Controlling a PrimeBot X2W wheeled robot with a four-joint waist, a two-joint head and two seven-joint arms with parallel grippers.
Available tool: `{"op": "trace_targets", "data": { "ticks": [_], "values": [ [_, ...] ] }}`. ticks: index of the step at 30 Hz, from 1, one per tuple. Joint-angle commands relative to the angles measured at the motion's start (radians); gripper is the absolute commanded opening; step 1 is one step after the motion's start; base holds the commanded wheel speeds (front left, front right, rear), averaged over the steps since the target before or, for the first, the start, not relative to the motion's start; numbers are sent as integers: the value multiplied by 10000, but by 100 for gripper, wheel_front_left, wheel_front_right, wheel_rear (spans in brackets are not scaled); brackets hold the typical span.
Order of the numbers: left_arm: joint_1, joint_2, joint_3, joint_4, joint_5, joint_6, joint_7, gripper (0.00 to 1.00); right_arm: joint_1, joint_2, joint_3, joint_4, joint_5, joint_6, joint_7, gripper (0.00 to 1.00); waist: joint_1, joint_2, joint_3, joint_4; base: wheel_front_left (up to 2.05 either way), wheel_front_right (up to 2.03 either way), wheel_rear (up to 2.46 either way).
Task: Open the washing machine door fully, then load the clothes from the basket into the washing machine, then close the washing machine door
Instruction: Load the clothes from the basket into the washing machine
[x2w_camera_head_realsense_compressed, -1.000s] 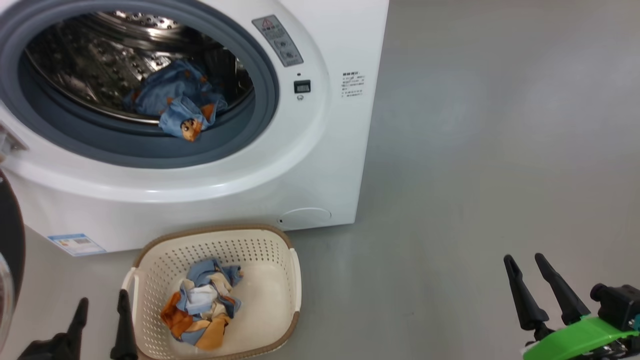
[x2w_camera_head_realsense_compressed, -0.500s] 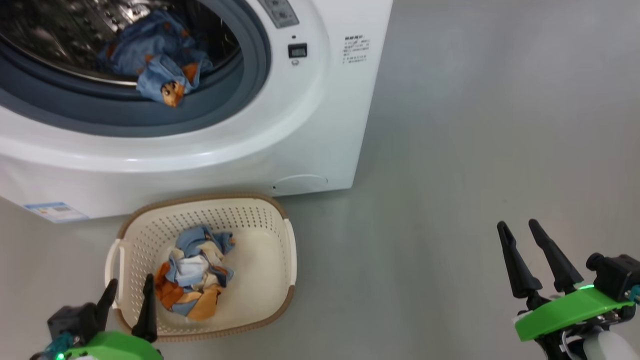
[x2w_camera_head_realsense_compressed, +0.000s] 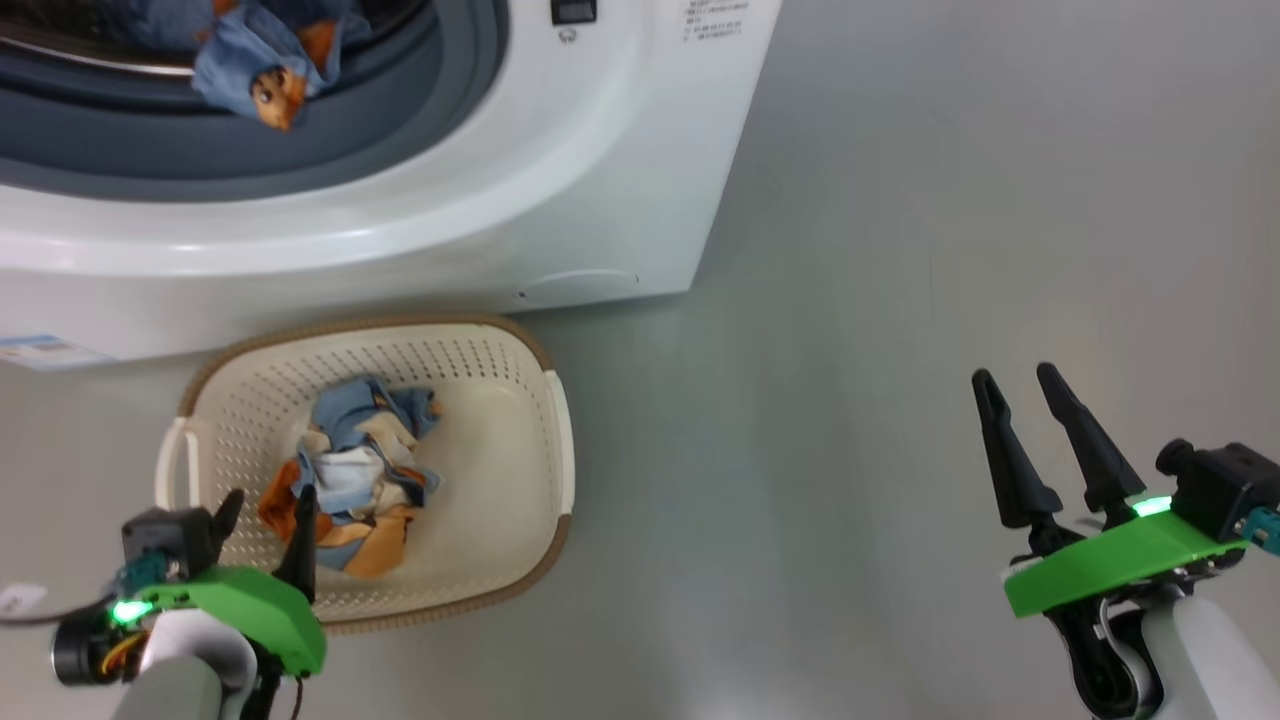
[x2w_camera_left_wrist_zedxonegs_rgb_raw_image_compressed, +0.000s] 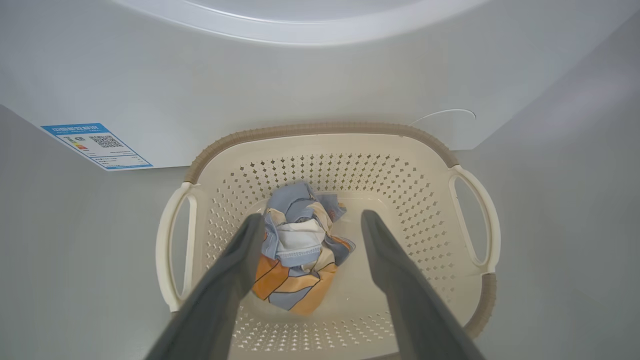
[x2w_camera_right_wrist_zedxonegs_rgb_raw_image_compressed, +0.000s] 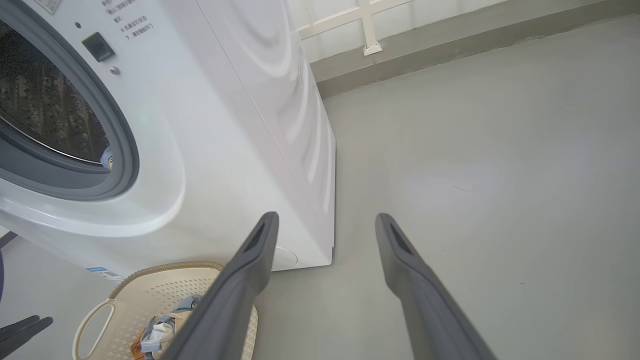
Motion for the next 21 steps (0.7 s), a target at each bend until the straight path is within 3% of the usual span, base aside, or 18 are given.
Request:
{"op": "trace_targets", "data": {
  "ticks": [1, 21],
  "values": [
    [-298, 434, 153, 109, -44, -27, -67, 100, -95, -17, 263, -266, -70, 12, -74, 100, 0, 0, 489, -149, 0, 0, 0],
    [-3079, 1270, -1863, 3357, -503, -27, -67, 100, -1182, 418, 385, -499, -247, 12, -74, 100, 0, 0, 2629, -715, 0, 0, 0]
  ]
}}
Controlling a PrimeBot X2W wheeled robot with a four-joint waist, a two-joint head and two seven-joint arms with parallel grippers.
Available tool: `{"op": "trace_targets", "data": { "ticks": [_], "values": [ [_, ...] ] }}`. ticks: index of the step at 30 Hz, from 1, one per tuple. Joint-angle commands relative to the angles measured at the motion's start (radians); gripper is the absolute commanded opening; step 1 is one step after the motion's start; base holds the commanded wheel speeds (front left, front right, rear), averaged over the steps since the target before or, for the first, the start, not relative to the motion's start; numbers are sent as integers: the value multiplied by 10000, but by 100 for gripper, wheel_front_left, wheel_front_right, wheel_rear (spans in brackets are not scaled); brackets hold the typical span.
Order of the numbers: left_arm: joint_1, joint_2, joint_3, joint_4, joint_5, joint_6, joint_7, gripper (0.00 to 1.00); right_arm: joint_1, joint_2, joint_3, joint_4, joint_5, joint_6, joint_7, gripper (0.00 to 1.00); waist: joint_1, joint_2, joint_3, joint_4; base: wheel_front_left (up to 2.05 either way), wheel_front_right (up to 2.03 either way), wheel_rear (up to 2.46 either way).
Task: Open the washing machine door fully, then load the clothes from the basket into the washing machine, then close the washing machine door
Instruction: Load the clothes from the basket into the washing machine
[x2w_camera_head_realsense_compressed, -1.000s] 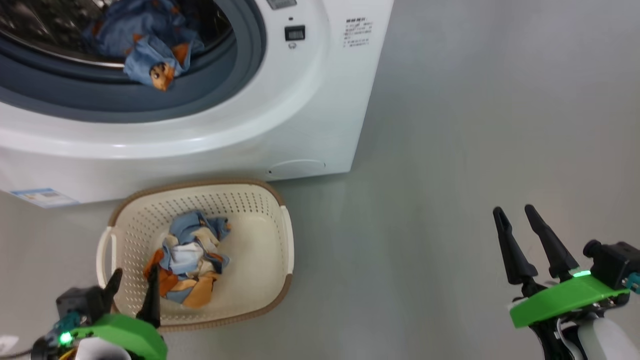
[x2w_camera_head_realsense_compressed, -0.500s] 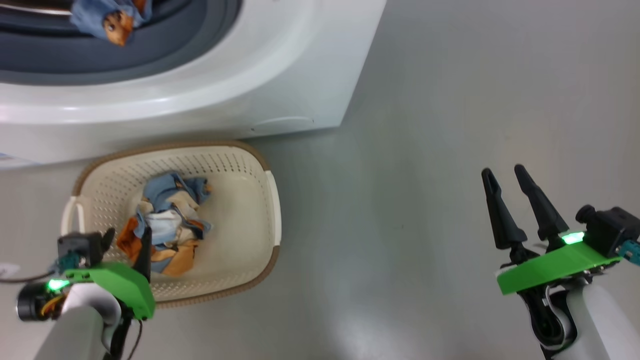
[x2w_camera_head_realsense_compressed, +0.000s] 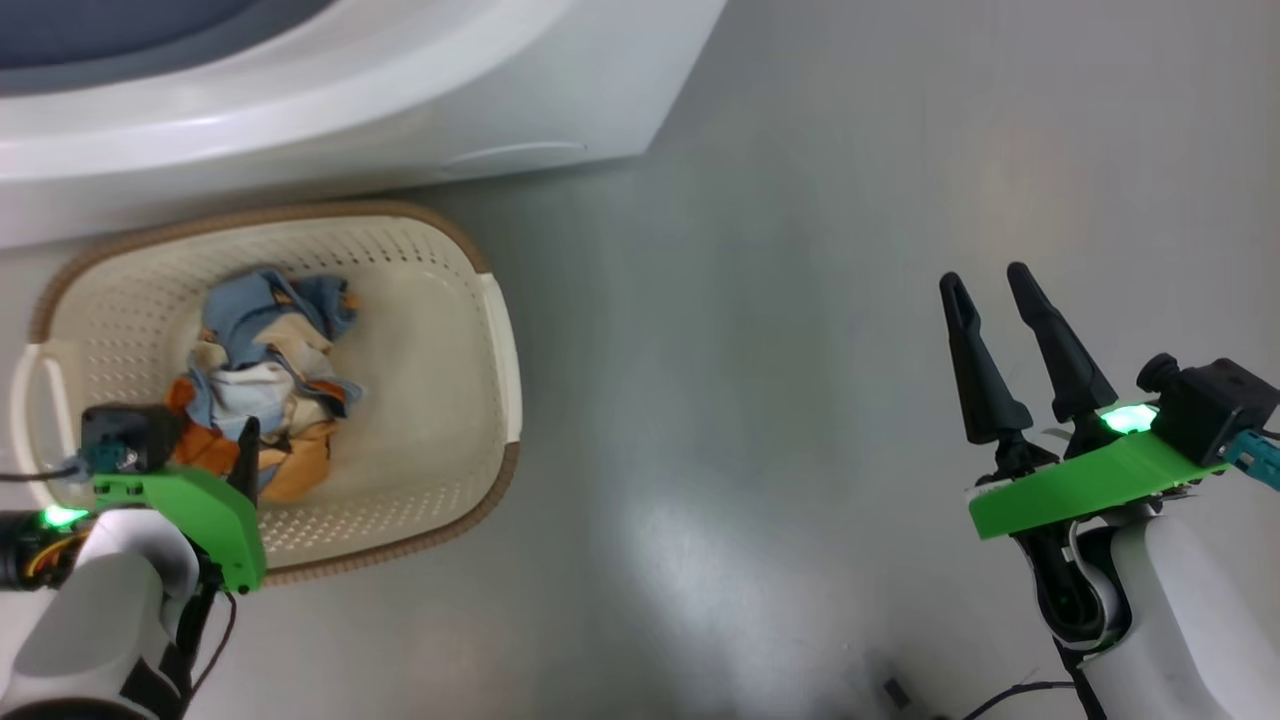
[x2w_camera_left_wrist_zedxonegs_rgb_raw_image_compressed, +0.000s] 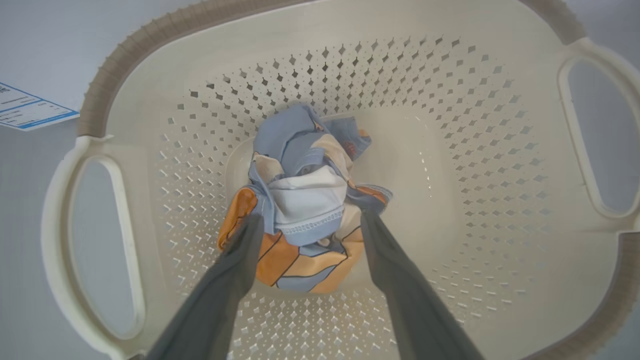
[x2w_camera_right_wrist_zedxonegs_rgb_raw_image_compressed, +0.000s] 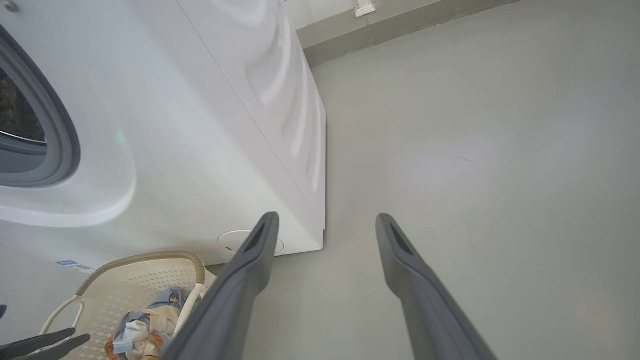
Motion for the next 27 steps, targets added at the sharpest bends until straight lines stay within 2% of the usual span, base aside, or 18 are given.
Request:
{"op": "trace_targets", "data": {
  "ticks": [1, 11, 27],
  "values": [
    [-142, 489, 80, 133, -73, -15, -67, 100, 66, 8, 205, -239, -103, 12, -74, 100, 0, 0, 427, -212, 0, 0, 0],
    [-1102, 867, -682, 920, -338, -15, 65, 100, -267, 150, 347, -359, -181, 12, -74, 100, 0, 0, 1207, -488, 0, 0, 0],
    [-2015, 1323, -1584, 1174, -989, -15, 763, 100, -555, 283, 524, -573, -262, 12, -74, 100, 0, 0, 2031, -824, 0, 0, 0]
  ]
}}
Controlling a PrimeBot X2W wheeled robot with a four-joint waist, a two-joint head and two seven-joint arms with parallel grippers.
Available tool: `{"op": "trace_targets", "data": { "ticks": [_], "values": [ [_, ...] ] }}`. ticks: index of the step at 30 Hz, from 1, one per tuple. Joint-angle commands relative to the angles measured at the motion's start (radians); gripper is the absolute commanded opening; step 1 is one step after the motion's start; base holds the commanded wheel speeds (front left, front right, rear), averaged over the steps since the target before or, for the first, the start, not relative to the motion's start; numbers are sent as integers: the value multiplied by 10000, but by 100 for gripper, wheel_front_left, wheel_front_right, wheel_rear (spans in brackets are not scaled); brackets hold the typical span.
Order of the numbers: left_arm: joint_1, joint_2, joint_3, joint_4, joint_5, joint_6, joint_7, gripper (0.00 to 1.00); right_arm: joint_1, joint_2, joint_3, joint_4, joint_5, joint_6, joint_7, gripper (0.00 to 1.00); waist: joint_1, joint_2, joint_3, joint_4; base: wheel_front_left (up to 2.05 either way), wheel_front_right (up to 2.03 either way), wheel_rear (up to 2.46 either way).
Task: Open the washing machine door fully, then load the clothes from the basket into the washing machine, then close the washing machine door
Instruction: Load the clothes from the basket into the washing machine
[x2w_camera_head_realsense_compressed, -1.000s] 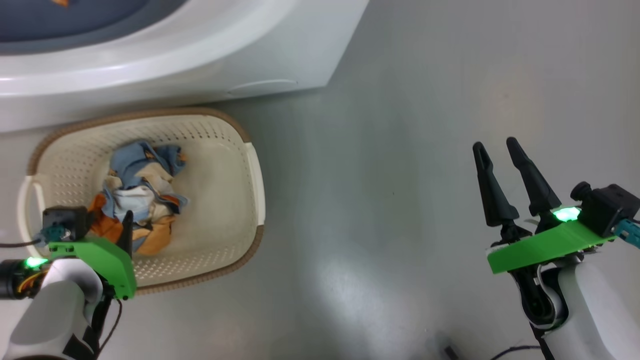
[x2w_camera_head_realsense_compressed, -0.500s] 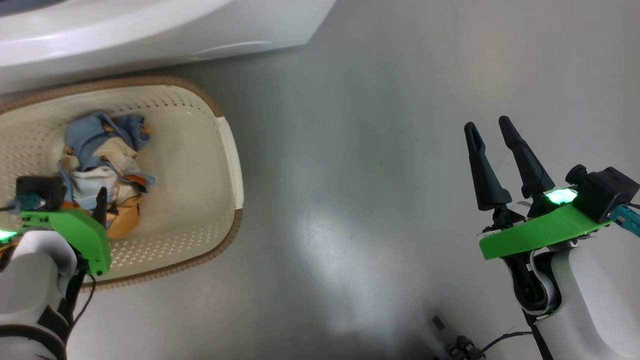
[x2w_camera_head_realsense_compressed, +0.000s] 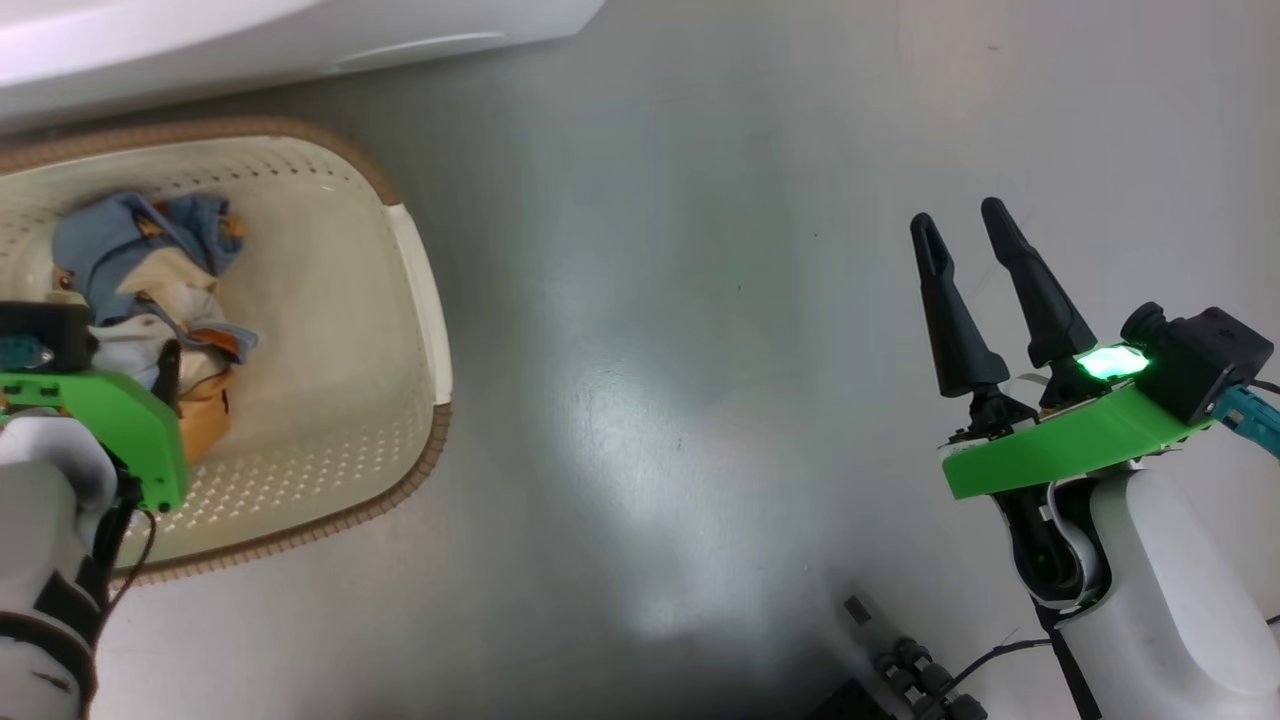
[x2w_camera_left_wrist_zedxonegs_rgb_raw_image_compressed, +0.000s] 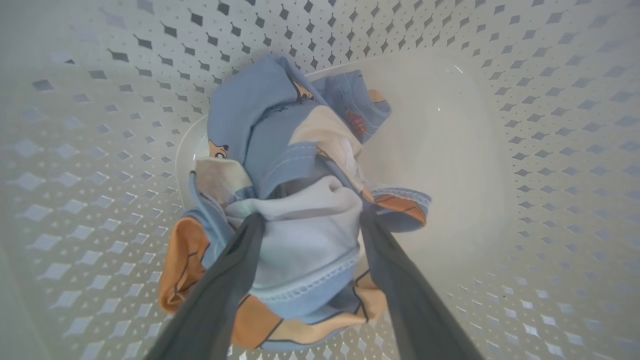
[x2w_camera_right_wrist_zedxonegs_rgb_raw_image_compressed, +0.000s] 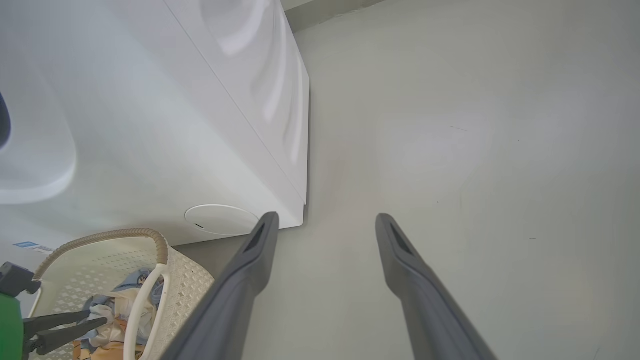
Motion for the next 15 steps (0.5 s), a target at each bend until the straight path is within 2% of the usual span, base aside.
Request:
{"op": "trace_targets", "data": {
  "ticks": [1, 12, 13, 14, 15],
  "values": [
    [10, 580, 81, 34, -122, -15, 68, 100, 230, 42, 213, -228, -122, 12, -74, 100, 0, -1, 112, -85, 0, 0, 0],
    [-293, 829, -287, 91, -477, -15, 440, 100, 128, 18, 361, -381, -185, 12, -74, 100, 0, -1, 398, -284, 0, 0, 0],
    [-306, 845, -314, 95, -515, -15, 452, 95, 126, 15, 364, -395, -191, 12, -74, 100, 0, -1, 415, -296, 0, 0, 0],
    [-310, 848, -339, 99, -563, -15, 473, 61, 125, 13, 366, -406, -197, 12, -74, 100, 0, -1, 426, -307, 0, 0, 0],
    [-313, 849, -373, 102, -605, -15, 489, 35, 124, 12, 367, -414, -202, 12, -74, 100, 0, -1, 433, -314, 0, 0, 0]
  ]
}}
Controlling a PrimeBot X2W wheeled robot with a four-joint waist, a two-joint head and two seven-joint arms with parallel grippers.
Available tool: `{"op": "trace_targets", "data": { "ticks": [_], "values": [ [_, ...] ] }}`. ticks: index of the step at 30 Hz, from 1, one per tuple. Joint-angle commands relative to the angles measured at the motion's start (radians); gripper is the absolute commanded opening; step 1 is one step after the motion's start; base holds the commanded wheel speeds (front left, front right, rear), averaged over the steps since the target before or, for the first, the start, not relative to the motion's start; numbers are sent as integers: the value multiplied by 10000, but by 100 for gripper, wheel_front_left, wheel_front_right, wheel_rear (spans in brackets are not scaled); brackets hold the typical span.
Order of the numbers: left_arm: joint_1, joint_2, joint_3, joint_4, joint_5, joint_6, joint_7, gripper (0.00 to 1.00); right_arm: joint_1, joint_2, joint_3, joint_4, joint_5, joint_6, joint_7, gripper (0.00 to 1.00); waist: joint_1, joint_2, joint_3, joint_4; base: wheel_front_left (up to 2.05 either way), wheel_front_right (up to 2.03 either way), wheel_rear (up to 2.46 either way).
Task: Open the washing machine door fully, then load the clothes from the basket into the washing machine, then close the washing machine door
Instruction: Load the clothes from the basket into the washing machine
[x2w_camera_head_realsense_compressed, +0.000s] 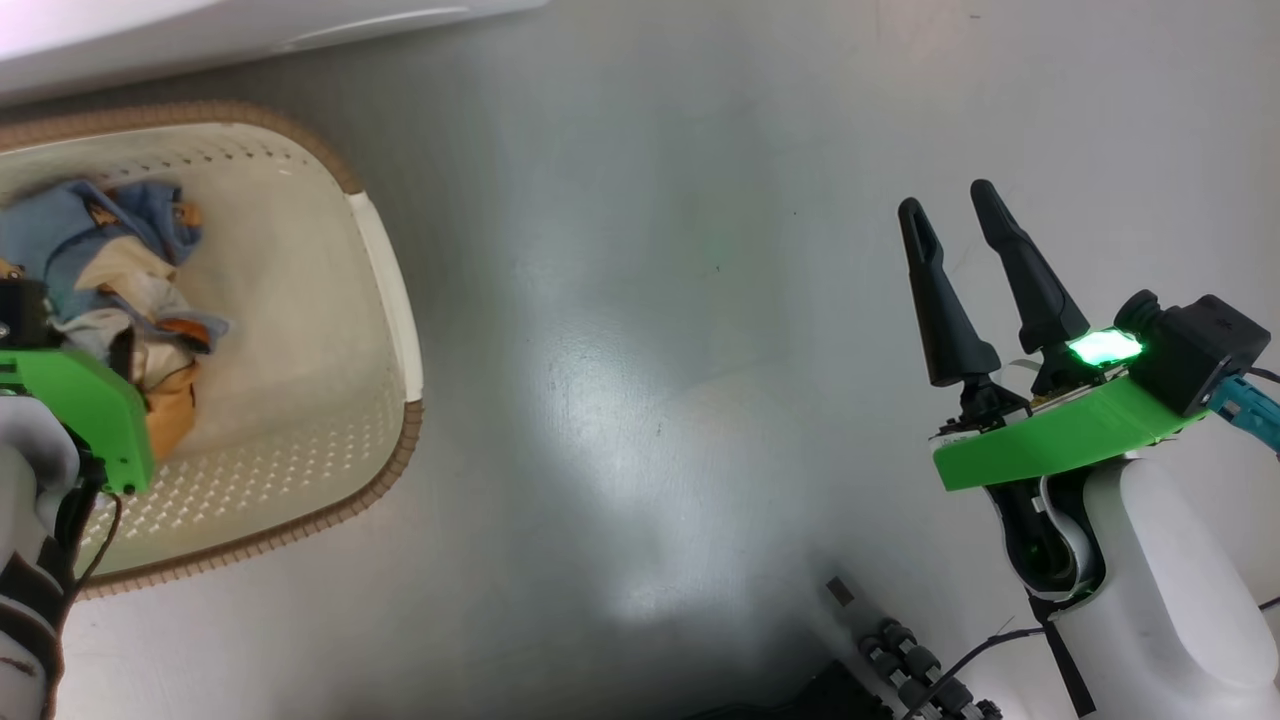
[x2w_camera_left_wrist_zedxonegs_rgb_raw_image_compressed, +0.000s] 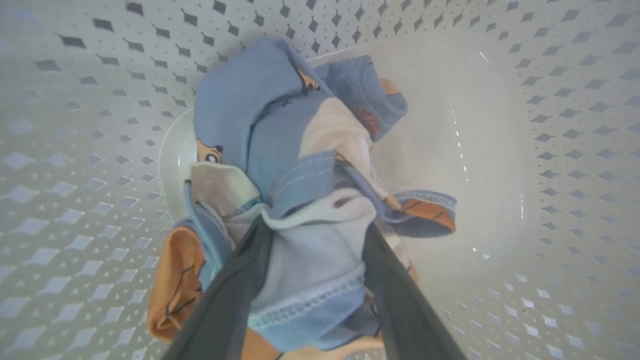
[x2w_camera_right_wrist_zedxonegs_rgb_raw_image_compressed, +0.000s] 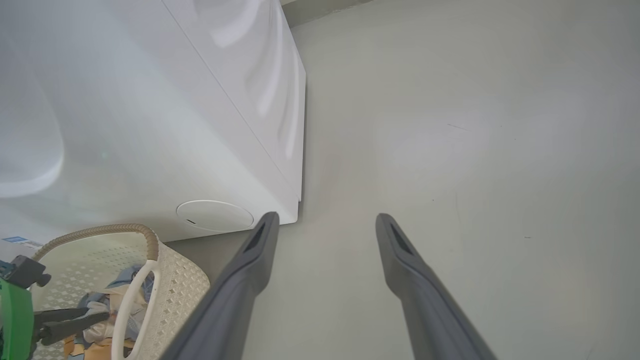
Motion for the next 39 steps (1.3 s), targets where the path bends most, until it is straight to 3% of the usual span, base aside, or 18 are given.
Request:
{"op": "trace_targets", "data": {
  "ticks": [1, 2, 13, 26, 39],
  "values": [
    [106, 468, 103, 6, -81, -15, 11, 7, 297, -52, 219, -230, -120, 12, -74, 100, 0, 0, 7, -4, 0, 0, 0],
    [106, 445, 72, 9, -119, -15, 11, 0, 299, -56, 214, -233, -127, 12, -74, 100, 0, 0, 0, 1, 0, 0, 0],
    [316, 107, 46, 21, -825, -15, -583, 0, 269, -126, 175, -94, -160, 12, -74, 100, 0, 0, -522, 269, 0, 0, 0],
    [1402, -550, 418, -698, -1953, -15, -1286, 0, 554, -331, 91, 227, -64, 12, -74, 100, 0, 0, -2125, 896, 0, 0, 0],
    [3209, -752, 2040, -2962, -1147, 76, -1298, 0, 1311, -735, 25, 579, 137, 12, -74, 100, 0, 0, -3975, 1425, 0, 0, 0]
  ]
}}
